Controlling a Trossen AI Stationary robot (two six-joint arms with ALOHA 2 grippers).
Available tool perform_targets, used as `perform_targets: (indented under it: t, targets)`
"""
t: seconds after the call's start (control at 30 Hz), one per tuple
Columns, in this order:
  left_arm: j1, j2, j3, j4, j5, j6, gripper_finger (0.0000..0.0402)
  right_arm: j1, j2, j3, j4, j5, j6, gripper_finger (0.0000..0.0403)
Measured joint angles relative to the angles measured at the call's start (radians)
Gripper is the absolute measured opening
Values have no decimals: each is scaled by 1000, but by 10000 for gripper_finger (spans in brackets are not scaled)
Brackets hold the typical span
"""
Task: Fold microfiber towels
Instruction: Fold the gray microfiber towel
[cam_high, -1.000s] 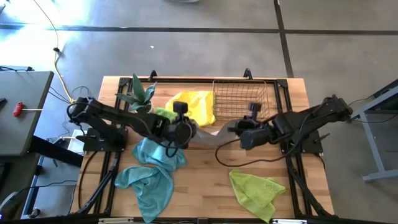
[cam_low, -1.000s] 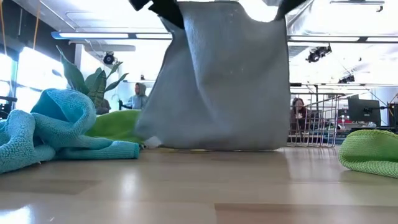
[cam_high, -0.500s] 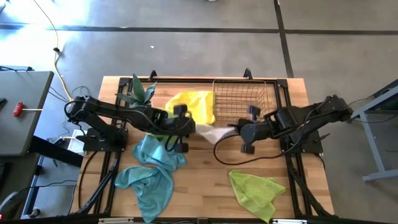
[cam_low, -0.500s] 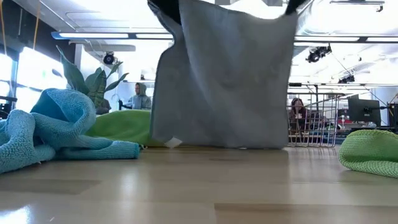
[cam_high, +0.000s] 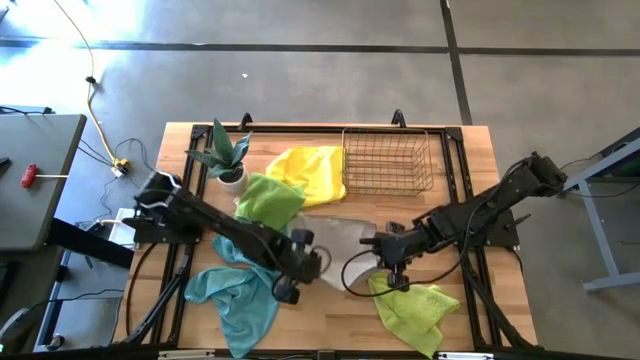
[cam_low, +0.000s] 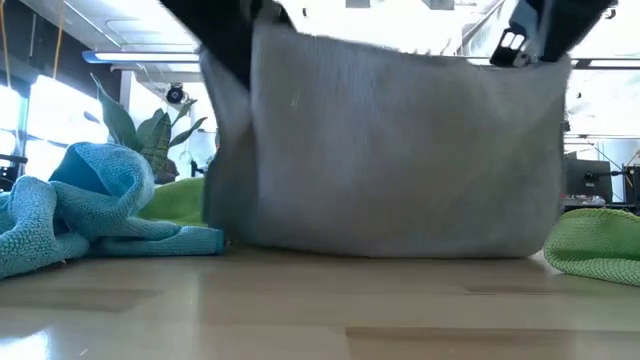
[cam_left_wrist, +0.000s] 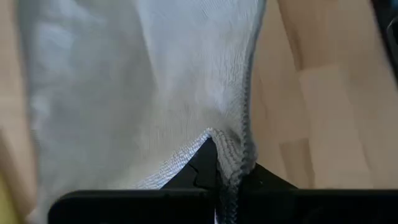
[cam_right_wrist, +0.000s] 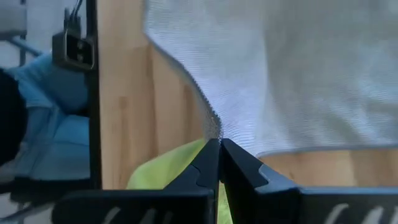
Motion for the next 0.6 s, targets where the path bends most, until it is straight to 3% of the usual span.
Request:
perform_targets:
  t: [0.17, 0.3, 0.43, 0.6]
  targets:
    - [-24, 92, 0, 10, 17, -27, 0, 26, 0, -26, -3, -49, -2, 7]
    - [-27, 125, 0, 33, 124, -30, 0, 31, 0, -26, 1, -55, -24, 7]
    - [-14, 127, 0, 30, 122, -30, 0, 21, 0, -26, -14, 51, -88, 7]
    - [24, 122, 0, -31, 48, -37, 0, -20, 0, -26, -36, 140, -141, 7]
